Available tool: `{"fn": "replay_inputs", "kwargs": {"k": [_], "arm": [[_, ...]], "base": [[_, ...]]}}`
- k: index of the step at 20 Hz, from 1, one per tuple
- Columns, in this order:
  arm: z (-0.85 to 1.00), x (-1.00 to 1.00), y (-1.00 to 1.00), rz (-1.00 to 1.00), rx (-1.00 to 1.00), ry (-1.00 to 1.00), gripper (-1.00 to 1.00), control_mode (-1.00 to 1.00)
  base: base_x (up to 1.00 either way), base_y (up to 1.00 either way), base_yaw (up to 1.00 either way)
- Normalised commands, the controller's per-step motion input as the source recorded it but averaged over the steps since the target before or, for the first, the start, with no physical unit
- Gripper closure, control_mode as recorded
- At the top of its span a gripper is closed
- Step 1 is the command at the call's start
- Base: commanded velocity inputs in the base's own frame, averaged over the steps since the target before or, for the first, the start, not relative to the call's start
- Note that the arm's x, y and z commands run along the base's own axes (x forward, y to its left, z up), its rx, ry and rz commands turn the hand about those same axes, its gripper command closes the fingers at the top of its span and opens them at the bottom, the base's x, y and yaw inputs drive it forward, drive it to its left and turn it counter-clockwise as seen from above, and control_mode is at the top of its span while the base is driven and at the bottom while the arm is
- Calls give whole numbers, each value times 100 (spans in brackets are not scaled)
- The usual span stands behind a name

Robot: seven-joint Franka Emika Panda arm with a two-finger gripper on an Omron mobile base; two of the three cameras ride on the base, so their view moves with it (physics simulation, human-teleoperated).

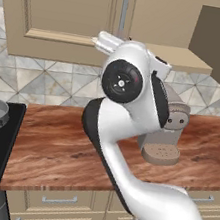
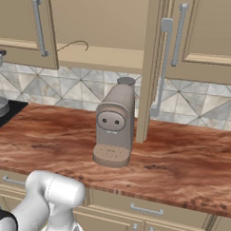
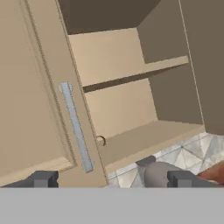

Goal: Open the cabinet and move the ladle to the pot. Then close the cabinet.

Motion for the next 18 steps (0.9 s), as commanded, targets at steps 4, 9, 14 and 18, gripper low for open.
{"fn": "replay_inputs", "kwargs": {"k": [4, 9, 14, 18], "arm": [[0, 17, 32, 0, -68, 19, -100, -100], [0, 31, 1, 3, -43, 3, -100, -100], [0, 33, -21, 25, 6, 0, -100, -100], [-4, 30, -5, 33, 20, 0, -100, -100]], "base": [[0, 0, 0], [0, 0, 0], [0, 0, 0], [0, 0, 0]]}}
